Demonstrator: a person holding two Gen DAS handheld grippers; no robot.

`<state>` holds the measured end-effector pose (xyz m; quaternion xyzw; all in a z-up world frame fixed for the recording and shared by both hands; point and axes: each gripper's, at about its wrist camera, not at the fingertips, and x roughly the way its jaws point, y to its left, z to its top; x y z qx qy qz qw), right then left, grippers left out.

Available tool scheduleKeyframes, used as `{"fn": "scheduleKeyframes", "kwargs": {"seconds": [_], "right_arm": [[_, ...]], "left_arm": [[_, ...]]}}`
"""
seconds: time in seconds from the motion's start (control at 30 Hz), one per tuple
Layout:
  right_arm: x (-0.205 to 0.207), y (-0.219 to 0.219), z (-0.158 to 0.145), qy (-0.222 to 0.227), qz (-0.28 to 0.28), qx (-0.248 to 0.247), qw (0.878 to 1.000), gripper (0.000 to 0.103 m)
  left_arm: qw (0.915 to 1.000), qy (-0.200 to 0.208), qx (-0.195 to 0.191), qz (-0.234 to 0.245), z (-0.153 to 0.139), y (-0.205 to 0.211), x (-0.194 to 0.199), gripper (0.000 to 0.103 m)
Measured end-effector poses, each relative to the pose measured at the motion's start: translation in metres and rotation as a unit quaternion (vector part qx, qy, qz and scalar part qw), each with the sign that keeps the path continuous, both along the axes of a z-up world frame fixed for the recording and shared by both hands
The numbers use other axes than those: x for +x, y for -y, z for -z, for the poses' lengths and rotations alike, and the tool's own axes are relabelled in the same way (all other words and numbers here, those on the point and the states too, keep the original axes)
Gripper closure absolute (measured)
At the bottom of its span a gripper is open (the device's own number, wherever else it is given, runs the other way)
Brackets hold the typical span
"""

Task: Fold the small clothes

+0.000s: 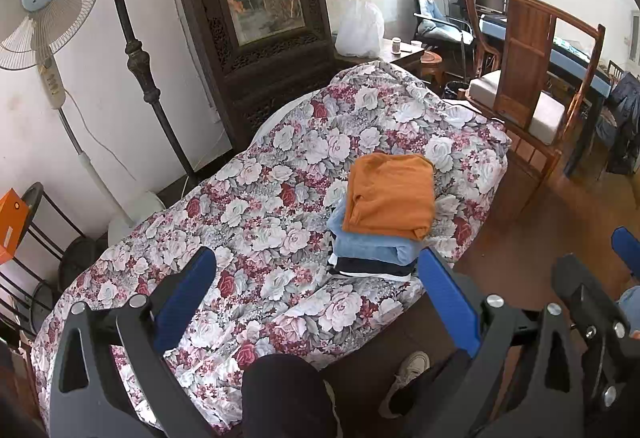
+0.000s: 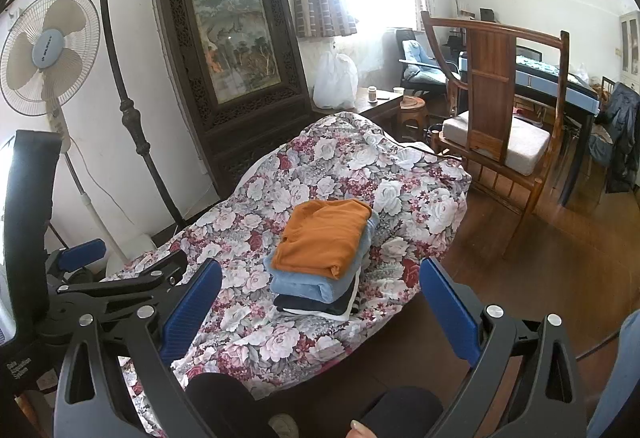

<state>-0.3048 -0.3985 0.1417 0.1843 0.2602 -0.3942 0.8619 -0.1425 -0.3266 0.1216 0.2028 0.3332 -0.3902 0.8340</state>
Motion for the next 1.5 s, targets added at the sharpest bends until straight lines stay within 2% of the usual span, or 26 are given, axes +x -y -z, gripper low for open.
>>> {"fn": "scheduleKeyframes", "kwargs": {"seconds": [1.5], "right_arm": [[-0.0026,-0.0014,0.0001,0.001,0.001,0.001,1.0,0.004]], "left_arm": [[0.9999,-0.006,0.001,0.009,0.0025,-0.0048,-0.0026,0.004]]}}
